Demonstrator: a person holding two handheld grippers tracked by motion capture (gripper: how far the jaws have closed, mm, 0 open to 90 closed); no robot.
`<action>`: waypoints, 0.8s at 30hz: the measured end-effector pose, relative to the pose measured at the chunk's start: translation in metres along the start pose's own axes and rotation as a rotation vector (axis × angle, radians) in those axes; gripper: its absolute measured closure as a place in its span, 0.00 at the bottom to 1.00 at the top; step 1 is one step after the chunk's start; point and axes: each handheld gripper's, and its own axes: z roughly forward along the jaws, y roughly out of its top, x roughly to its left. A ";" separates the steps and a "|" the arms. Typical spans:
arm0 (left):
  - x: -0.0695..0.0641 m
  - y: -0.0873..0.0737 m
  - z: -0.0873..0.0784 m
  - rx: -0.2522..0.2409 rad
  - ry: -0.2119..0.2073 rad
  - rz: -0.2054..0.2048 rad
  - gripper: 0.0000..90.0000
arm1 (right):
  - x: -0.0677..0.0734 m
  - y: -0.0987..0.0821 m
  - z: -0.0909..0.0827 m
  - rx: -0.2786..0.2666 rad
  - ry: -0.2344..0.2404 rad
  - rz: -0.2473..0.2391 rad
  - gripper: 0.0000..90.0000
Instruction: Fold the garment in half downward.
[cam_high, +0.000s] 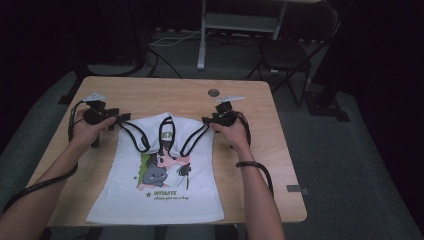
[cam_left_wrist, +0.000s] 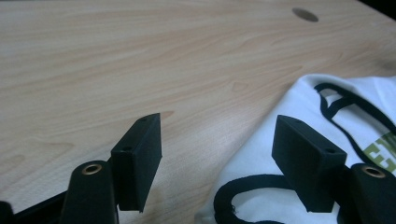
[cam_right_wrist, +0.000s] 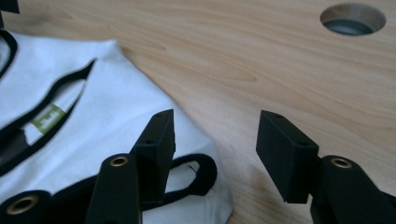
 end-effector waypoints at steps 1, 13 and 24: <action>-0.001 -0.002 0.002 0.005 -0.002 0.001 0.40 | 0.001 -0.001 0.001 0.006 -0.002 -0.004 0.54; -0.007 -0.007 0.012 0.058 -0.016 0.036 0.49 | 0.008 -0.008 0.007 0.080 -0.022 -0.095 0.66; -0.006 -0.009 0.013 0.088 -0.020 0.064 0.49 | 0.007 -0.011 0.008 0.099 -0.036 -0.104 0.60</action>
